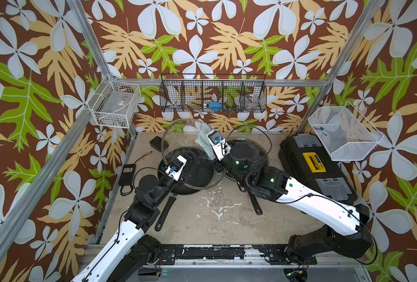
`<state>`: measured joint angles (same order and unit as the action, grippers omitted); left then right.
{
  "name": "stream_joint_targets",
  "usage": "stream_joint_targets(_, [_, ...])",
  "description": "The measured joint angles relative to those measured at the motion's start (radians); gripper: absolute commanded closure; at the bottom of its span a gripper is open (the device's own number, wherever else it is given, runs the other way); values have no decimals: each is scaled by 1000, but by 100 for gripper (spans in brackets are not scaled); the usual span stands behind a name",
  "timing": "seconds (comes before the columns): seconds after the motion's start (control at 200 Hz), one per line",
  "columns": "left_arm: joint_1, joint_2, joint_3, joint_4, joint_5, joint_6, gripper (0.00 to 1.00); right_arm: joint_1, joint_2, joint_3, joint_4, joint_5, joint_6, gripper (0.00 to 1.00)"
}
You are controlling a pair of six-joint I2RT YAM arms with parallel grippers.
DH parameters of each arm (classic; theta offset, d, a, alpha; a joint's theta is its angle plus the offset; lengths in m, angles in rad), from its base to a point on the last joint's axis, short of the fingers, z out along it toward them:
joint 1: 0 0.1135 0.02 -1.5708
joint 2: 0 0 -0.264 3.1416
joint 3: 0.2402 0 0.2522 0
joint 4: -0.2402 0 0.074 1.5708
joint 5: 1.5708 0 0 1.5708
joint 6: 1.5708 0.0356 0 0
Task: Wipe the pot lid with a cloth
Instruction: Wipe the pot lid.
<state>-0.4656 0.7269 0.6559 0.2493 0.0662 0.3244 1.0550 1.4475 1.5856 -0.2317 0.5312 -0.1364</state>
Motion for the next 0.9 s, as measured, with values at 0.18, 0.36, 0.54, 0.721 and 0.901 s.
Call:
stream_joint_targets(0.18, [0,23,34,-2,-46,-96,100,14,10,-22,23,-3,-8,100])
stream_joint_targets(0.36, [0,51,77,-16,-66,-219,100,80,65,-69,12,-38,-14,100])
stream_joint_targets(0.54, [0,67,99,-18,-76,-318,100,89,71,-76,11,-46,-10,100])
stream_joint_targets(0.721, [2,80,114,-19,-104,-375,100,33,29,-43,10,-46,-26,100])
stream_joint_targets(0.901, [2,93,126,-68,-126,-422,100,16,42,-39,21,-26,-32,100])
